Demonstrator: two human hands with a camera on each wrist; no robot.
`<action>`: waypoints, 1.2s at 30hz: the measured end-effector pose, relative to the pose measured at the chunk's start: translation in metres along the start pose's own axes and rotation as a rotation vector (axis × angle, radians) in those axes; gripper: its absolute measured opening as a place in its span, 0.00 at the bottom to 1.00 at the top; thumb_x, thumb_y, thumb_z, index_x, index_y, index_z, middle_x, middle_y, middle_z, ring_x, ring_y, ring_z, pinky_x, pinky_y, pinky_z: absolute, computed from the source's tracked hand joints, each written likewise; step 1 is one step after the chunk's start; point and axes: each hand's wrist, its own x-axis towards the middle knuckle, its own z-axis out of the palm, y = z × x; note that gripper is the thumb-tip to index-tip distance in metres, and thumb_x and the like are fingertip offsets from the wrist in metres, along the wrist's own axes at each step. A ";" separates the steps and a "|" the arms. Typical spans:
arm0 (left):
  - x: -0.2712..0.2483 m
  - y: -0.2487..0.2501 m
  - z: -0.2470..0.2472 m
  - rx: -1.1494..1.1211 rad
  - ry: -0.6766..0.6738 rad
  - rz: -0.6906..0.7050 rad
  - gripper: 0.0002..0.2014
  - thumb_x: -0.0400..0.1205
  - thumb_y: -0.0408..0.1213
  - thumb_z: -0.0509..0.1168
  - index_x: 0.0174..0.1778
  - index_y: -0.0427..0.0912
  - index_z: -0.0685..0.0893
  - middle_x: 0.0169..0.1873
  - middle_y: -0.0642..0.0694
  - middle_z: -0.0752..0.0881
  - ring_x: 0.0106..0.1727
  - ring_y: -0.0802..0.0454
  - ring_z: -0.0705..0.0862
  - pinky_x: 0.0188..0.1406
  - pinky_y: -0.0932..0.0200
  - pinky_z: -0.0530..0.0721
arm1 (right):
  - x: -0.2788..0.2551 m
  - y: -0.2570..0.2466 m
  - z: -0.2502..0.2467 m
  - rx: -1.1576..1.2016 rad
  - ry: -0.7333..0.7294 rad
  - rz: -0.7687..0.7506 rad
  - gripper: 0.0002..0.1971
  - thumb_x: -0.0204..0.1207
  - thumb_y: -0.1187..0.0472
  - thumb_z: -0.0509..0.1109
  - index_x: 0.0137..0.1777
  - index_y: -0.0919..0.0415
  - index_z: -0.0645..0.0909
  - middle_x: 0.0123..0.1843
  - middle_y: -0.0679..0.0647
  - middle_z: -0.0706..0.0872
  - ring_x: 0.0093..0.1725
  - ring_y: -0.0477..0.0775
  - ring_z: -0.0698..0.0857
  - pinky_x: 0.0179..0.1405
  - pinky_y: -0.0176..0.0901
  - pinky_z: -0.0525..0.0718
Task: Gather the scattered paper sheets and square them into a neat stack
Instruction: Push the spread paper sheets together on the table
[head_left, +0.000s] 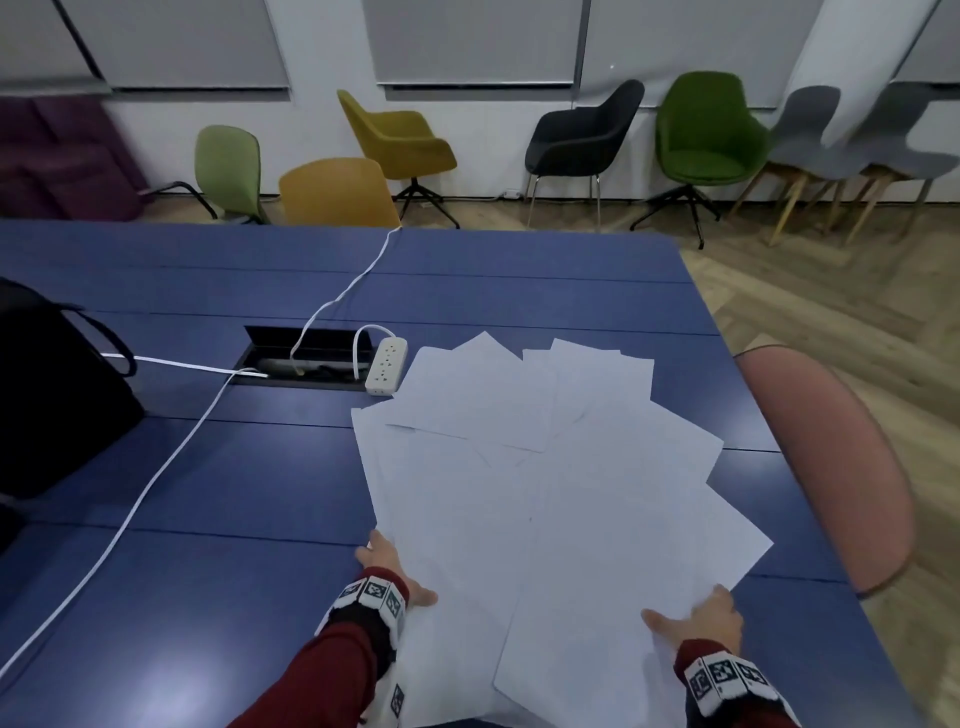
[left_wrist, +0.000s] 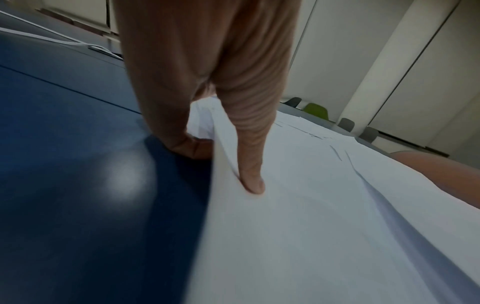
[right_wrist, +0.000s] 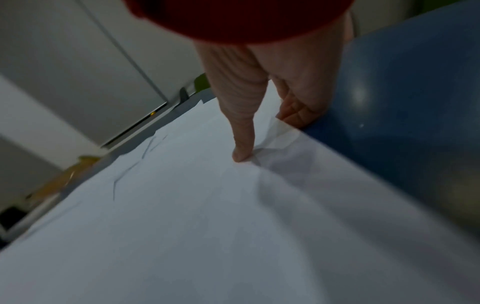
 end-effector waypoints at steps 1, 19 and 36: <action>-0.001 0.002 -0.001 -0.001 -0.011 0.000 0.66 0.63 0.47 0.81 0.81 0.34 0.36 0.80 0.36 0.50 0.82 0.45 0.58 0.79 0.55 0.62 | 0.002 0.001 -0.003 -0.005 -0.029 -0.037 0.55 0.54 0.66 0.86 0.79 0.71 0.57 0.73 0.73 0.69 0.73 0.70 0.71 0.69 0.61 0.73; -0.021 -0.008 0.032 -0.473 0.083 0.079 0.39 0.68 0.48 0.77 0.70 0.37 0.68 0.63 0.37 0.83 0.64 0.38 0.83 0.65 0.50 0.80 | -0.023 0.002 -0.003 -0.293 -0.227 -0.379 0.41 0.63 0.46 0.76 0.76 0.49 0.65 0.67 0.53 0.65 0.65 0.60 0.76 0.64 0.51 0.78; -0.022 -0.002 0.039 -0.454 0.055 0.107 0.71 0.57 0.45 0.84 0.82 0.50 0.34 0.77 0.36 0.68 0.77 0.39 0.69 0.75 0.47 0.69 | -0.032 -0.018 0.009 -0.216 -0.248 -0.426 0.42 0.77 0.57 0.64 0.84 0.54 0.41 0.85 0.53 0.52 0.75 0.59 0.72 0.65 0.51 0.77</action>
